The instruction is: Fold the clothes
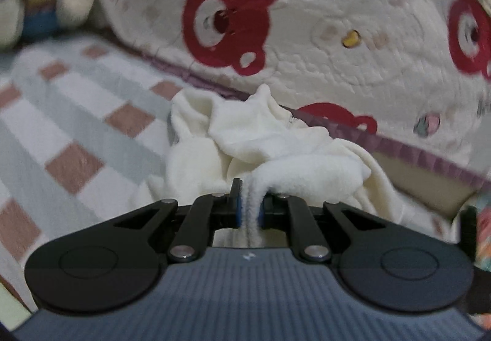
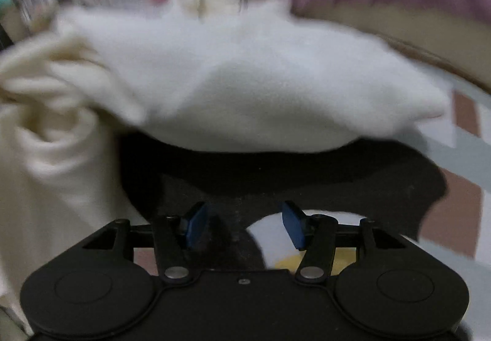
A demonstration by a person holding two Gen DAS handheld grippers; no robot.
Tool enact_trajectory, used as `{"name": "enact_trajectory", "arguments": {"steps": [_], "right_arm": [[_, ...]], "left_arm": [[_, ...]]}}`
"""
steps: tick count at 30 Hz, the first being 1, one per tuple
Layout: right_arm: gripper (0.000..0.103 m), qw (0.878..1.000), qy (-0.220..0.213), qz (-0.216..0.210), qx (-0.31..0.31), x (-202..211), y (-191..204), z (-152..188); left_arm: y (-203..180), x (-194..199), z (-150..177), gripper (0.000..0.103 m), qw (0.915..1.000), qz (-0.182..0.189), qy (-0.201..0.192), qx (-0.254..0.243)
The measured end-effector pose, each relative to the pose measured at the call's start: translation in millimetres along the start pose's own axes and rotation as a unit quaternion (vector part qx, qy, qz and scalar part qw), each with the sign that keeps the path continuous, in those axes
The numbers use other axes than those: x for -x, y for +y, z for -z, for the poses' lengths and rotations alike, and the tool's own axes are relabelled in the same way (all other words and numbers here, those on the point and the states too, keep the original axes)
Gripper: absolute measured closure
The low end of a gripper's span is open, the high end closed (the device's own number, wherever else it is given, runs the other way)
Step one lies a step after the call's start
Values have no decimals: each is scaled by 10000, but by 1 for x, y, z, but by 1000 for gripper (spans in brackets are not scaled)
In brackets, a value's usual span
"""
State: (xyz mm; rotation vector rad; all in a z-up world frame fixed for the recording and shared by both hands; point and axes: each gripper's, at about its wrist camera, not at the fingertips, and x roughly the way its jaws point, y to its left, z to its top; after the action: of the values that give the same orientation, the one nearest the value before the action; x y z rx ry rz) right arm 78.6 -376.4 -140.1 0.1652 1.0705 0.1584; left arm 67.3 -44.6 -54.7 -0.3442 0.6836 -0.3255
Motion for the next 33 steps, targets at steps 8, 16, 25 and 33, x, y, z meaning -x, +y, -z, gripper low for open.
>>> {"name": "enact_trajectory", "arguments": {"steps": [8, 16, 25, 33], "right_arm": [[72, 9813, -1872, -241, -376, 48, 1, -115], [68, 9731, -2298, 160, -10, 64, 29, -115], [41, 9805, -1905, 471, 41, 59, 21, 5], [42, 9809, -1428, -191, -1310, 24, -5, -17]], "left_arm": [[8, -14, 6, 93, 9988, -41, 419, 267], [28, -23, 10, 92, 9949, 37, 633, 781], [35, -25, 12, 87, 9904, 41, 737, 1166], [21, -23, 11, 71, 9952, -595, 676, 387]]}}
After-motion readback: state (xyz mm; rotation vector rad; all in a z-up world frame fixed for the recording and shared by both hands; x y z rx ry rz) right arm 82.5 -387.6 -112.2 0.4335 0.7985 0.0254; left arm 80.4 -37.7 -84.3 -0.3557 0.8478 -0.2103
